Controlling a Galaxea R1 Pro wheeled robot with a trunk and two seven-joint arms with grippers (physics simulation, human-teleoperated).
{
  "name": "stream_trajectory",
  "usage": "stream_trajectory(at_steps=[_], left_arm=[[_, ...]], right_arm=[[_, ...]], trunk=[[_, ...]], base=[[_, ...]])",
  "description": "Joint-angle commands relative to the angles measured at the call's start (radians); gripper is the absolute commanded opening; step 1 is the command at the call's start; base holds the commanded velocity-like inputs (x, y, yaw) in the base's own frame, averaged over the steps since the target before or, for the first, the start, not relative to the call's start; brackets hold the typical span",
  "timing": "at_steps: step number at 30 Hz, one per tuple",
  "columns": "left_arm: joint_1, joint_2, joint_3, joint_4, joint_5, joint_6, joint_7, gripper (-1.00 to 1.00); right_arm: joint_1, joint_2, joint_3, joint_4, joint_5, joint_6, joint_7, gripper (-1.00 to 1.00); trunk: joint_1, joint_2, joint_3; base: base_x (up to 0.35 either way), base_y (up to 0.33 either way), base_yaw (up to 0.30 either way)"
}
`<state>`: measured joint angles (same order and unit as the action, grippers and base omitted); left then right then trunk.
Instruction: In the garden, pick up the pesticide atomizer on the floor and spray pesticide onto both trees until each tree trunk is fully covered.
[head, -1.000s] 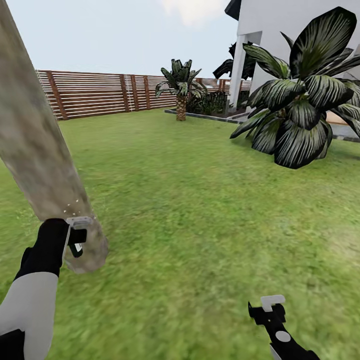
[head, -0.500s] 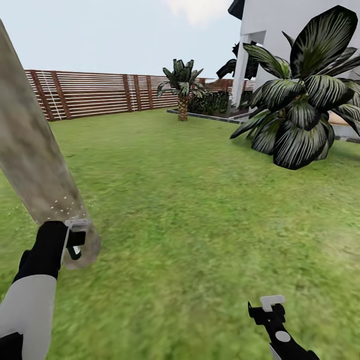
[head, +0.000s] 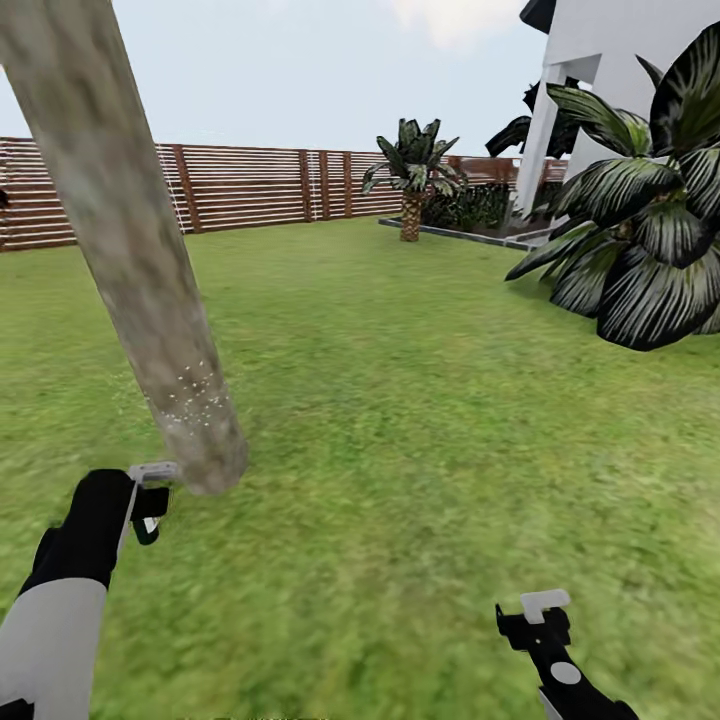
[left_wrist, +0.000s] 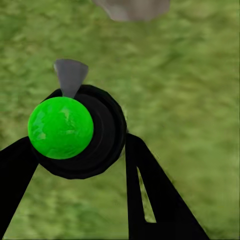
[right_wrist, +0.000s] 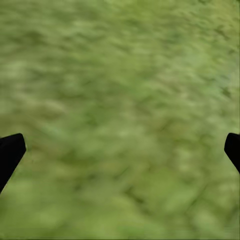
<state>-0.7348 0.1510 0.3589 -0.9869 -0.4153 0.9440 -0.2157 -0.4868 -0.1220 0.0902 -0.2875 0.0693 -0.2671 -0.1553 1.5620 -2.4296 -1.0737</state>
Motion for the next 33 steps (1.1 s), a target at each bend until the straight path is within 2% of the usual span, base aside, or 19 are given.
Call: stream_trajectory(at_steps=[1, 4, 6, 7, 8, 9, 10, 13, 14, 16, 17, 18, 20, 22, 25, 26, 29, 30, 33], left_arm=[[0.027, -0.001, 0.002, 0.001, -0.01, -0.047, -0.015, -1.0], [0.076, -0.001, 0.0, 0.013, -0.009, -0.128, -0.024, -1.0], [0.143, 0.002, -0.01, 0.025, -0.011, -0.222, -0.063, -1.0], [0.158, 0.004, -0.011, 0.027, -0.013, -0.257, -0.085, -1.0], [0.177, 0.011, -0.012, 0.029, -0.016, -0.318, -0.134, -1.0], [0.187, 0.02, -0.013, 0.03, -0.017, -0.351, -0.173, -1.0], [0.199, 0.039, -0.015, 0.039, -0.021, -0.387, -0.245, -1.0], [0.21, 0.103, -0.045, 0.084, -0.049, -0.459, -0.473, -1.0], [0.211, 0.115, -0.056, 0.094, -0.057, -0.488, -0.519, -1.0], [0.211, 0.133, -0.078, 0.125, -0.084, -0.57, -0.644, -1.0], [0.21, 0.136, -0.082, 0.131, -0.099, -0.586, -0.682, -1.0], [0.21, 0.14, -0.086, 0.138, -0.145, -0.606, -0.763, -1.0], [0.209, 0.139, -0.087, 0.142, -0.231, -0.648, -0.86, -1.0], [0.209, 0.133, -0.087, 0.144, -0.294, -0.683, -0.909, -1.0], [0.209, 0.128, -0.105, 0.144, -0.352, -0.698, -0.953, -1.0], [0.209, 0.127, -0.119, 0.144, -0.357, -0.699, -0.963, -1.0], [0.209, 0.126, -0.211, 0.144, -0.366, -0.696, -0.986, -1.0], [0.208, 0.126, -0.228, 0.144, -0.366, -0.695, -0.988, -1.0], [0.208, 0.118, -0.244, 0.144, -0.366, -0.695, -0.99, -1.0]], right_arm=[[0.0, -0.001, 0.008, 0.001, 0.007, 0.0, -0.01, 1.0], [0.0, -0.001, 0.009, 0.002, 0.007, 0.0, -0.01, 1.0], [-0.001, 0.0, 0.01, 0.002, 0.007, 0.0, -0.009, 1.0], [-0.001, 0.0, 0.011, 0.002, 0.008, 0.0, -0.007, 1.0], [-0.001, 0.001, 0.015, 0.001, 0.009, 0.001, -0.004, 1.0], [-0.001, 0.003, 0.022, 0.0, 0.01, 0.001, 0.0, 1.0], [-0.001, 0.011, 0.051, -0.008, 0.012, 0.003, 0.026, 1.0], [0.0, 0.039, 0.206, -0.099, 0.029, 0.012, 0.194, 1.0], [0.0, 0.041, 0.236, -0.14, 0.033, 0.023, 0.244, 1.0], [0.0, 0.043, 0.257, -0.195, 0.046, 0.075, 0.335, 1.0], [-0.001, 0.043, 0.261, -0.216, 0.054, 0.102, 0.382, 1.0], [-0.006, 0.044, 0.265, -0.269, 0.073, 0.143, 0.508, 1.0], [-0.011, 0.043, 0.265, -0.341, 0.087, 0.168, 0.653, 1.0], [-0.021, 0.042, 0.267, -0.384, 0.09, 0.176, 0.702, 1.0], [-0.03, 0.042, 0.268, -0.406, 0.092, 0.179, 0.746, 1.0], [-0.03, 0.042, 0.269, -0.408, 0.095, 0.179, 0.769, 1.0], [-0.031, 0.043, 0.273, -0.442, 0.157, 0.179, 0.888, 1.0], [-0.032, 0.044, 0.273, -0.462, 0.169, 0.179, 0.903, -1.0], [-0.032, 0.046, 0.276, -0.513, 0.182, 0.181, 0.921, -1.0]], trunk=[[0.0, 0.0, -0.001], [0.0, 0.0, -0.001], [0.0, 0.0, -0.001], [0.0, 0.0, -0.001], [0.0, 0.0, -0.001], [0.0, 0.0, -0.001], [0.0, 0.0, -0.001], [0.0, 0.0, -0.001], [0.0, 0.0, -0.001], [0.0, 0.0, -0.001], [0.0, 0.0, -0.001], [0.0, 0.0, -0.001], [0.0, 0.0, -0.001], [0.0, 0.0, -0.001], [0.0, 0.0, -0.001], [0.0, 0.0, -0.001], [0.0, 0.0, -0.001], [0.0, 0.0, -0.001], [0.0, 0.0, -0.001]], base=[[-0.003, 0.0, 0.276], [-0.001, 0.0, 0.258], [0.0, 0.0, 0.081], [0.0, 0.0, 0.035], [0.0, 0.0, 0.018], [0.0, 0.0, 0.012], [0.0, 0.0, 0.006], [0.0, 0.0, 0.002], [0.0, 0.0, 0.0], [0.0, 0.0, 0.0], [0.0, 0.0, 0.0], [0.0, 0.0, 0.0], [0.0, 0.0, 0.0], [0.0, 0.0, 0.0], [0.0, 0.0, 0.0], [0.0, 0.0, 0.0], [0.0, 0.0, 0.0], [0.0, 0.0, 0.0], [0.0, 0.0, 0.0]])
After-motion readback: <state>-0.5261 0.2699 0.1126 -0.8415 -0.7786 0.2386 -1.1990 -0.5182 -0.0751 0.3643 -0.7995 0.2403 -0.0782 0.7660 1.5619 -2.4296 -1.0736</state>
